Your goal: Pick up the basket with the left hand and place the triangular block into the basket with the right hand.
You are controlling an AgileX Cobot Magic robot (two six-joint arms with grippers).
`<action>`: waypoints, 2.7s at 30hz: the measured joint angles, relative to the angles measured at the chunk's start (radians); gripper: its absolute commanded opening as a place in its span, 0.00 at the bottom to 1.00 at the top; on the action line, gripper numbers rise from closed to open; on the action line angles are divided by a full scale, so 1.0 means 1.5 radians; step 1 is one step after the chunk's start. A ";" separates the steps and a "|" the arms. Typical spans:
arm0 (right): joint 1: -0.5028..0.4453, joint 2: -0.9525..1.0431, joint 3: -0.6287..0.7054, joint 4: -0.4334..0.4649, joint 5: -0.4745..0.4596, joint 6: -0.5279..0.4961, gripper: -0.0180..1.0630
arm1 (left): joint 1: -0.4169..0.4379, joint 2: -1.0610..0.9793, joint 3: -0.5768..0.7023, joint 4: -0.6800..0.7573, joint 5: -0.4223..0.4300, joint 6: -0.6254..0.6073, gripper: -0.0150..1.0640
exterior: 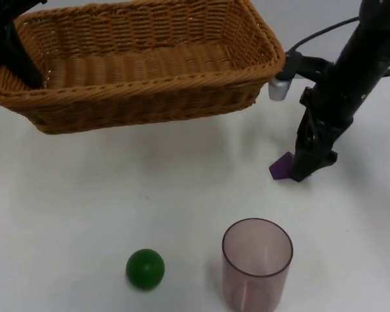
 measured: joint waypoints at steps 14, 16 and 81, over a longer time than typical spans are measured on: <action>0.023 0.027 0.000 -0.003 -0.025 -0.001 0.87 | 0.000 0.000 0.000 0.000 0.000 0.000 0.01; 0.023 0.029 0.000 -0.005 -0.023 0.000 0.77 | 0.000 0.000 0.000 0.000 0.002 0.000 0.01; 0.256 -0.357 0.000 -0.192 0.043 0.637 0.02 | -0.154 0.000 0.000 0.016 -0.025 -0.017 0.01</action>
